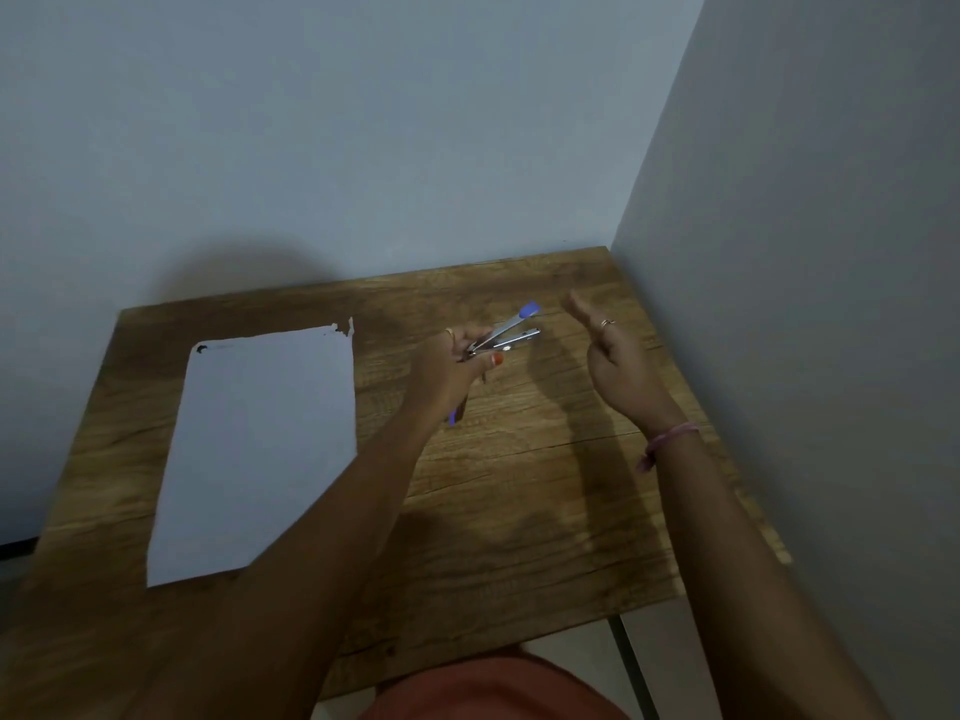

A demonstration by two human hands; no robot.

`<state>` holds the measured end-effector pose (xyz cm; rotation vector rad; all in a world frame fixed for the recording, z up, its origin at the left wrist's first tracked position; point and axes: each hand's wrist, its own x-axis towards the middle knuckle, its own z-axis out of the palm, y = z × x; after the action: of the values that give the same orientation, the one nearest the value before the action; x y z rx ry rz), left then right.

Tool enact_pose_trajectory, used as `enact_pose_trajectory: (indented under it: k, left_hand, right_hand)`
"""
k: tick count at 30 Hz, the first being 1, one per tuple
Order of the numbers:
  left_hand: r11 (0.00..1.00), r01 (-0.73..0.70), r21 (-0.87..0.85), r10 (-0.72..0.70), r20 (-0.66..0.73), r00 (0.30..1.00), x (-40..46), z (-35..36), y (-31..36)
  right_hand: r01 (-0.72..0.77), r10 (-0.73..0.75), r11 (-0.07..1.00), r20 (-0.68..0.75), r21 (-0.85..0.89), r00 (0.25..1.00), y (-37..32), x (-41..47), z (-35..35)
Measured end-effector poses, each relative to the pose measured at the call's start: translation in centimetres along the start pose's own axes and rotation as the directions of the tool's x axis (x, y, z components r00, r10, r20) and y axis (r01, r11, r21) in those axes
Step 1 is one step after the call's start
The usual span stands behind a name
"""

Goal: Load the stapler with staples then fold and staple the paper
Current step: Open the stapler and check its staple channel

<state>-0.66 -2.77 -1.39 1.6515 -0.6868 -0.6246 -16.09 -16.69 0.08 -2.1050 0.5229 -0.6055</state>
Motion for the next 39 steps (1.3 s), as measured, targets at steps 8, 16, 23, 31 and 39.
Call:
enact_pose_trajectory:
  k: [8,16,23,31,39]
  left_hand:
    - [0.837,0.342,-0.428,-0.299,0.166,0.940,-0.3,0.3,0.2]
    - [0.589,0.679,-0.438,-0.487,0.479,0.731,-1.1,0.5,-0.4]
    - [0.489,0.715,-0.500,-0.450,0.558,0.698,-1.8,-1.1,-0.1]
    - [0.619,0.580,-0.529,-0.541,0.248,0.803,-2.4,-3.2,-1.8]
    - [0.688,0.474,-0.550,-0.598,-0.060,0.799,-3.3,-3.8,-3.9]
  right_hand:
    - [-0.209,0.192,0.921,0.083,0.329,0.978,0.3,-0.5,0.1]
    - [-0.333,0.250,0.836,0.237,0.437,0.939,1.6,0.2,-0.9]
    - [-0.438,0.377,0.712,0.227,0.549,0.898,3.2,-0.4,-1.8]
    - [-0.468,0.615,0.440,0.122,0.766,0.779,4.9,-2.0,-1.1]
    - [-0.448,0.695,0.333,0.106,0.830,0.712,5.4,-2.5,0.1]
